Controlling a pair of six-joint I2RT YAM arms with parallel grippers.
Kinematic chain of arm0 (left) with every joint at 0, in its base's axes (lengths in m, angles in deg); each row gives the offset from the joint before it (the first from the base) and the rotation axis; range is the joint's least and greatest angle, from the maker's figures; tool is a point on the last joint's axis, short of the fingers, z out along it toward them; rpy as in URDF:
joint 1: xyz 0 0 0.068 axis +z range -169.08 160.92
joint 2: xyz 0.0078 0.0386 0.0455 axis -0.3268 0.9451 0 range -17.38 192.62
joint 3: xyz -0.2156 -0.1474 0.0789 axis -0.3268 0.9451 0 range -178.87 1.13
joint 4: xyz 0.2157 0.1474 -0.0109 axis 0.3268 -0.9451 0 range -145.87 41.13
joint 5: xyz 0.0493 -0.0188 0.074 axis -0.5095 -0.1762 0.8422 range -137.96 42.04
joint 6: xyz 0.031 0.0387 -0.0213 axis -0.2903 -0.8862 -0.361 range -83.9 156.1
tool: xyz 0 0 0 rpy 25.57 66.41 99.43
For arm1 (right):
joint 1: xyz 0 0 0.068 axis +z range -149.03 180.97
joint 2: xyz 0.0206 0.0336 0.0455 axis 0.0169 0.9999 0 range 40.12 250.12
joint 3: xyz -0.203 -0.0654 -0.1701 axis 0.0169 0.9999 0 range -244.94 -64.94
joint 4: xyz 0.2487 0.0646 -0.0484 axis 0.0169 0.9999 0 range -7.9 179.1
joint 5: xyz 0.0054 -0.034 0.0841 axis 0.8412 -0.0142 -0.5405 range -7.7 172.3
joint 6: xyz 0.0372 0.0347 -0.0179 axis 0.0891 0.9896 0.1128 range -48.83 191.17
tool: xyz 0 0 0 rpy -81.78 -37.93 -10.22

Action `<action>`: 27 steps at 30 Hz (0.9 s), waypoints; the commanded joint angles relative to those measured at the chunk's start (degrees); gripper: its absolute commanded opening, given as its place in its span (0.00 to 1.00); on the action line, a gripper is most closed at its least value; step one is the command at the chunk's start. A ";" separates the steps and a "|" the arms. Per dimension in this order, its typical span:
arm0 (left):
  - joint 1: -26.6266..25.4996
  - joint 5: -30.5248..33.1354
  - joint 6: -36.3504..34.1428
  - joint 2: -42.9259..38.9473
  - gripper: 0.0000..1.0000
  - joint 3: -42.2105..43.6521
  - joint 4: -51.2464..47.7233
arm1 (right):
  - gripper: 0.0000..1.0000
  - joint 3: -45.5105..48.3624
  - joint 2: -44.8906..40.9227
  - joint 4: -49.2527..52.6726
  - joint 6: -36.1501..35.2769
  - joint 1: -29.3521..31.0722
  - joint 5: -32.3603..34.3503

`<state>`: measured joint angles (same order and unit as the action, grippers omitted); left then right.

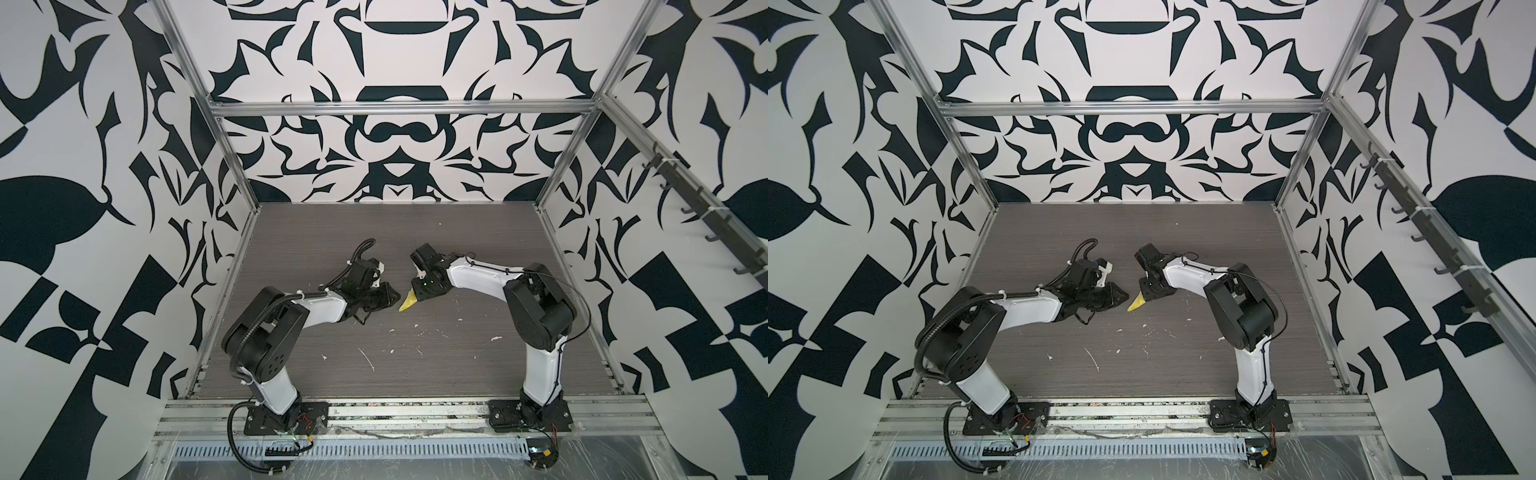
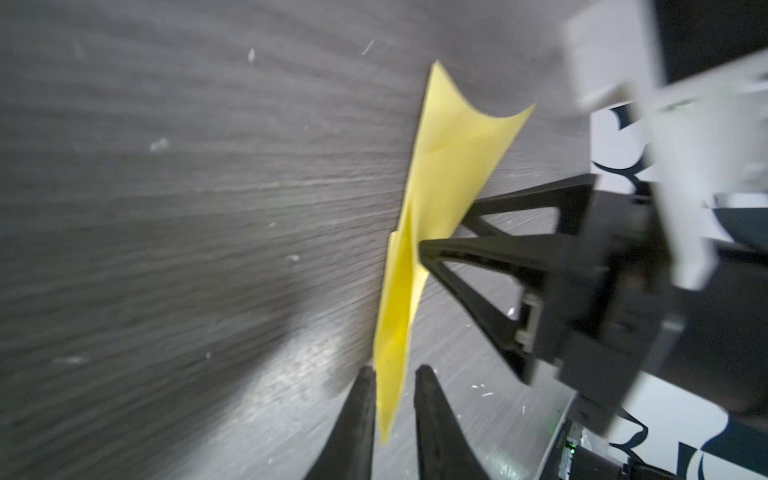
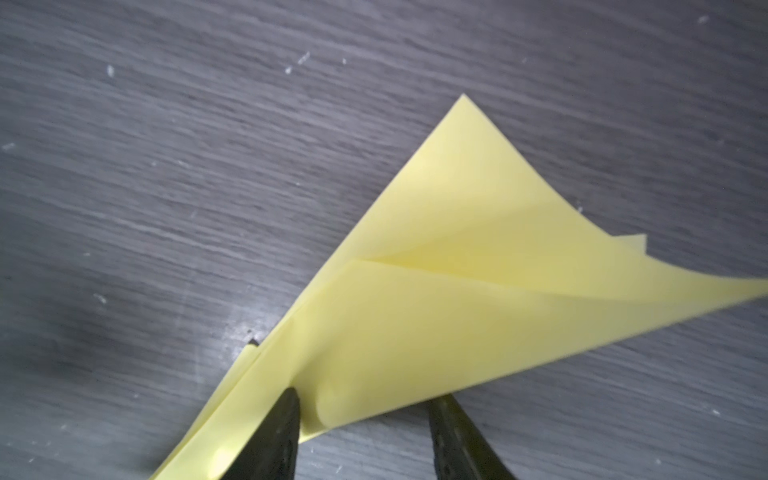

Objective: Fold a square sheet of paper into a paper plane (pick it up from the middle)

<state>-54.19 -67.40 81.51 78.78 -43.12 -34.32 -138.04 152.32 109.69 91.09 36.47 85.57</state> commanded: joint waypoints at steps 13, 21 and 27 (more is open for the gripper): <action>-1.78 -5.61 2.81 7.25 0.06 -7.23 -1.03 | 0.60 3.70 5.40 5.99 1.47 0.07 -1.51; -1.80 -1.57 0.81 5.67 0.12 -6.82 -3.94 | 0.60 3.59 5.43 5.99 1.50 0.00 -1.50; -1.89 1.23 -3.24 2.92 0.24 -5.37 -7.63 | 0.60 3.50 5.57 6.15 1.48 0.01 -1.60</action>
<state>-55.89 -68.19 80.74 83.96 -49.46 -39.42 -138.01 152.30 109.67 91.79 36.47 85.92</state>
